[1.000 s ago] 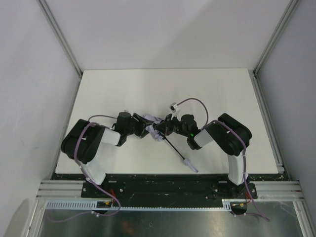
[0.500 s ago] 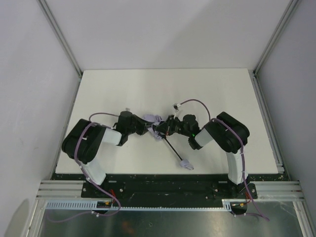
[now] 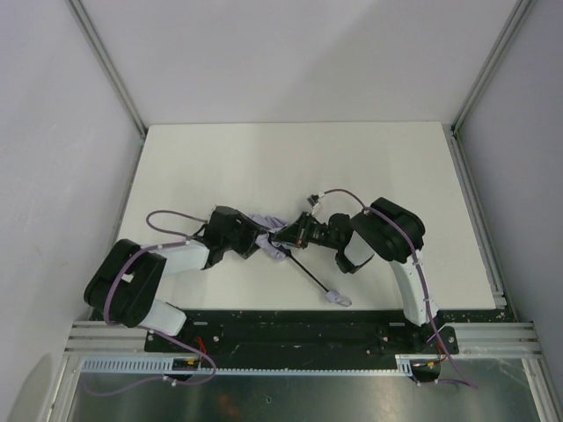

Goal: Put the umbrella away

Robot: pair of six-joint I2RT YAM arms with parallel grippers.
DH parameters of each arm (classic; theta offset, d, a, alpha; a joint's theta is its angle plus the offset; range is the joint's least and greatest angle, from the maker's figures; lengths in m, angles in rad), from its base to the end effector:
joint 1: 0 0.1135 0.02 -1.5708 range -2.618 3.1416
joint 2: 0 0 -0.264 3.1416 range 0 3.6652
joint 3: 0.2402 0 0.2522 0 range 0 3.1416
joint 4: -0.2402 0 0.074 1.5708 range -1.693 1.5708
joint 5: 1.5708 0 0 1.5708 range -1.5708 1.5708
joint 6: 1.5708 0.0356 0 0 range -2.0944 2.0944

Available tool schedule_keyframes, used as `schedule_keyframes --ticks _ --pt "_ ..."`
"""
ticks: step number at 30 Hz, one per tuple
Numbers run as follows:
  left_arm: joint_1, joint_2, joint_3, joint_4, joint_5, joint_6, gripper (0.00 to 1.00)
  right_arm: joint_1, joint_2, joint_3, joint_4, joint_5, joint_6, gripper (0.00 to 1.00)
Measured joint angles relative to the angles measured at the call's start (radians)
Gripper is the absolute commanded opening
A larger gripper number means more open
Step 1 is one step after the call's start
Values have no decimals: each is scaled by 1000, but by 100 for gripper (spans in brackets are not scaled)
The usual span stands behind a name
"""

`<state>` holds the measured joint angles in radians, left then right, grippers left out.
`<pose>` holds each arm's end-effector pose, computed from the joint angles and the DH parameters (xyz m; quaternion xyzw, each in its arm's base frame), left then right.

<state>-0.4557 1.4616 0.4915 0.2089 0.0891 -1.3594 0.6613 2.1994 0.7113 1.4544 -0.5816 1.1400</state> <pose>0.2307 -0.1166 0.1323 -0.3852 0.8338 -0.3352 0.2100 0.2713 0.2359 0.0844 -0.0303 0.7163 0.6499 0.2521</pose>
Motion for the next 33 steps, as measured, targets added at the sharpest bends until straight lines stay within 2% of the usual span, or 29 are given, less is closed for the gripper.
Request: schedule_keyframes --ticks 1,4,6,8,9,13,15,17,25,33 --pt "0 3 1 -12 0 -10 84 0 7 0 12 0 25 0" --pt "-1 23 32 -6 10 -13 94 -4 18 -1 31 -2 73 0" --pt "0 65 58 20 30 -20 95 -10 21 -1 34 -3 92 0" --pt "2 119 90 53 53 -30 89 -15 23 -3 38 -6 104 0" --pt "4 145 105 71 64 -32 82 -17 23 -3 39 -8 108 0" --pt "5 229 153 108 80 -38 31 -30 23 -4 39 -8 113 0" --pt "5 246 148 120 76 -26 11 -31 23 -5 34 -10 110 0" --pt "3 245 143 135 70 -4 3 -33 23 -7 32 -10 109 0" --pt "-20 208 140 102 3 58 0 -39 -35 -26 -39 -6 117 0" --pt "-31 135 91 52 -70 39 0 -37 -241 -37 -176 29 130 0"
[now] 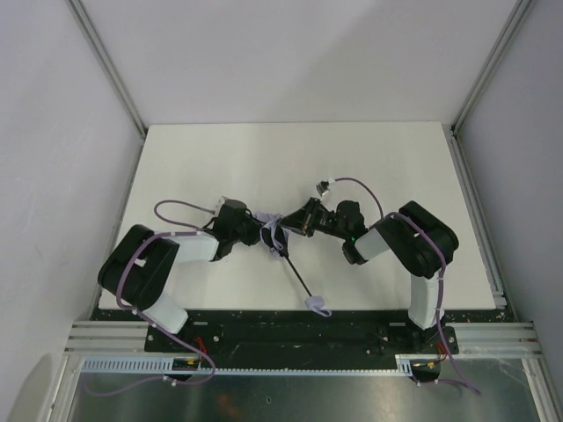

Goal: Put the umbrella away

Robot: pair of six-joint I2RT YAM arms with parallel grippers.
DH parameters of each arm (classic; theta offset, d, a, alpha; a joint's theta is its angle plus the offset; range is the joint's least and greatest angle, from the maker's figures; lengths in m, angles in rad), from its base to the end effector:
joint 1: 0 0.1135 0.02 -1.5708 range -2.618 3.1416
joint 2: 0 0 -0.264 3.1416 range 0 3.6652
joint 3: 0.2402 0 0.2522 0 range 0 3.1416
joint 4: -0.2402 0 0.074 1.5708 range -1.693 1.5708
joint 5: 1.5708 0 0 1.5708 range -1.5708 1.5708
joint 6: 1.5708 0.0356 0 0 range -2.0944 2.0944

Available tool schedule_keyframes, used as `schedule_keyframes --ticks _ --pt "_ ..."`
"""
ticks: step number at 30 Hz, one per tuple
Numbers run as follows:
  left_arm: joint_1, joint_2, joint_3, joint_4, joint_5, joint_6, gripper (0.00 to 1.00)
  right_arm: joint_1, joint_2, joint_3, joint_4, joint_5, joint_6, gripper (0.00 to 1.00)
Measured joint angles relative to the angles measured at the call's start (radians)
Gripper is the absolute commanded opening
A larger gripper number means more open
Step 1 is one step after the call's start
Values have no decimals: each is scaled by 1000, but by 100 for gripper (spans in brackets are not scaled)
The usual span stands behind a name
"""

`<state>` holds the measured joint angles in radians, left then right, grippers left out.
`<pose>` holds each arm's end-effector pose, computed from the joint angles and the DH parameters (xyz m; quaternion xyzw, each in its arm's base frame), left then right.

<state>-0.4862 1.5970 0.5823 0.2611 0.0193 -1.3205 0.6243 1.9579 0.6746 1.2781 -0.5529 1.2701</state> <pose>0.2535 -0.1348 0.1260 -0.3683 0.8405 -0.3175 0.2390 0.2738 0.2203 0.1395 0.0339 0.7079 0.6638 0.2391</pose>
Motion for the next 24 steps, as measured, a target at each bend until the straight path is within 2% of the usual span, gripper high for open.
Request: schedule_keyframes --ticks 9,13,17,24 --pt "-8 -12 -3 -10 -27 -35 0 51 -50 58 -140 47 38 0" --pt "-8 -12 -3 -14 -32 -37 0 101 -93 64 -195 75 -18 0" --pt "-8 -14 -2 -30 -31 -34 0 143 -173 77 -332 79 -223 0" --pt "-14 -5 71 -159 -25 11 0 235 -273 143 -645 124 -771 0"
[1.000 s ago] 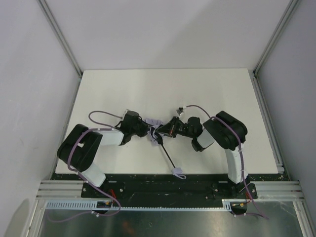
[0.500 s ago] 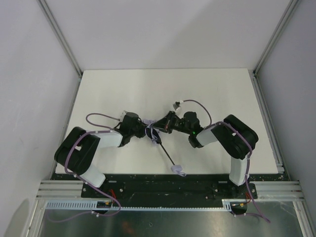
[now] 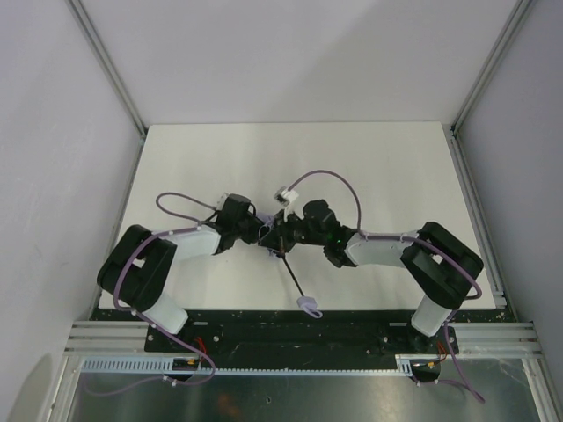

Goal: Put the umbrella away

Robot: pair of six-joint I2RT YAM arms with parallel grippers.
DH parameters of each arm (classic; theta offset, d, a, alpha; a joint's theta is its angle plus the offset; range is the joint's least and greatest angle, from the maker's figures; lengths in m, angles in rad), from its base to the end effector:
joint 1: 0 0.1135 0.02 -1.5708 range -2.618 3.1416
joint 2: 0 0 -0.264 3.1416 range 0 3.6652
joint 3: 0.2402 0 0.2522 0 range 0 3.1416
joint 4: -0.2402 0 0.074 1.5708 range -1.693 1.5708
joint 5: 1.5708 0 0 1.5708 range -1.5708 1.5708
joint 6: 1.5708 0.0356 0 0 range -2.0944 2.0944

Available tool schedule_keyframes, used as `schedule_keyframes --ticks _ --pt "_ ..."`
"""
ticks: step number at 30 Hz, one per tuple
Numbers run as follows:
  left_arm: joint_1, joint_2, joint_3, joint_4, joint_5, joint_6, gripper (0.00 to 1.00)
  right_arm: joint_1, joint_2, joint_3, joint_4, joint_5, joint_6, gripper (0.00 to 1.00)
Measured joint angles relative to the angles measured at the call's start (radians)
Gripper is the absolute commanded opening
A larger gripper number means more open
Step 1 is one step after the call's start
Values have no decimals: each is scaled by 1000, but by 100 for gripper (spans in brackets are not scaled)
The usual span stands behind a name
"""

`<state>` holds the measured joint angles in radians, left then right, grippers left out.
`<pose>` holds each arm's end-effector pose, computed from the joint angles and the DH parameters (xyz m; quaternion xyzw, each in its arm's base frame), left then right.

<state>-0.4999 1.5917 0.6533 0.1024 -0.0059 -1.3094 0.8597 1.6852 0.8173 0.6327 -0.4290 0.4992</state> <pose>0.2565 -0.1399 0.1340 -0.3685 0.8574 -0.2807 0.2241 0.2222 0.2807 0.2029 -0.2672 0.7311 0.5102 0.3657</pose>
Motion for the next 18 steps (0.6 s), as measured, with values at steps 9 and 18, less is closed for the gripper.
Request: schedule_keyframes --ticks 9,18 --pt "-16 16 84 -141 -11 110 0 155 77 156 -248 171 -501 0" --pt "9 11 106 -177 15 198 0 213 204 214 -166 408 -657 0"
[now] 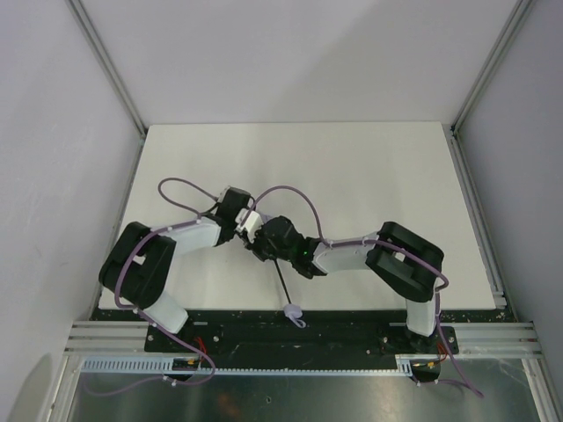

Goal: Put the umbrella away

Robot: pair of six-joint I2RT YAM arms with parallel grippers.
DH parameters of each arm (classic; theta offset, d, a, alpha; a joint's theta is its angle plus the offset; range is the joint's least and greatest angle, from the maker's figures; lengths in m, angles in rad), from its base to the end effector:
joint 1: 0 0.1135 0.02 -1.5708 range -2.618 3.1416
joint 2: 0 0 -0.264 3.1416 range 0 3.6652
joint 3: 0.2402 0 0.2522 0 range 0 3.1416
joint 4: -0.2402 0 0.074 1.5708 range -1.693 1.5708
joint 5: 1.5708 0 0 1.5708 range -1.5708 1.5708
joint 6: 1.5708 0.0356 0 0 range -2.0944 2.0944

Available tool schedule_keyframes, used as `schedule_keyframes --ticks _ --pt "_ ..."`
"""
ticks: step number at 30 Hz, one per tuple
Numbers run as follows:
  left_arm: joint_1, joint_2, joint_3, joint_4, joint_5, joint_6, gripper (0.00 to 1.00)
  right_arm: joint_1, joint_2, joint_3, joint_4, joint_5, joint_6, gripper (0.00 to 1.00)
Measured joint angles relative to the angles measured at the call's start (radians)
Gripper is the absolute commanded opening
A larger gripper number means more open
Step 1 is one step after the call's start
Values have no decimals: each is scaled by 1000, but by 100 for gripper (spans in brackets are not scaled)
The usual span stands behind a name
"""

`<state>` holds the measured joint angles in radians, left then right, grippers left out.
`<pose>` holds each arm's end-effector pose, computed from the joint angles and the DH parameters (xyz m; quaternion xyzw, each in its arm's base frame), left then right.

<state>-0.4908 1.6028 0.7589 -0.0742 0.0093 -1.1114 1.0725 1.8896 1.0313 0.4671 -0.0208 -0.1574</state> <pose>0.2668 -0.1429 0.1471 -0.2878 0.9024 -0.2333 0.2199 0.1951 0.3601 0.1763 -0.4841 0.6754 0.2534 0.4951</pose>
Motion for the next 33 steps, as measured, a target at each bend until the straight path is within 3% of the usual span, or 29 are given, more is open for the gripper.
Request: schedule_keyframes --ticks 8,15,20,31,33 --pt "12 -8 8 -16 -15 50 0 10 23 1 59 64 35 0" --pt "10 -33 23 -97 -25 88 0 -15 24 -31 127 -50 44 0" --pt "24 -35 40 -180 41 83 0 -42 24 -121 215 -74 41 0" --pt "41 -26 58 -216 79 32 0 -151 26 -205 392 -212 203 0" --pt "42 -24 61 -217 80 26 8 -174 35 -215 426 -251 241 0"
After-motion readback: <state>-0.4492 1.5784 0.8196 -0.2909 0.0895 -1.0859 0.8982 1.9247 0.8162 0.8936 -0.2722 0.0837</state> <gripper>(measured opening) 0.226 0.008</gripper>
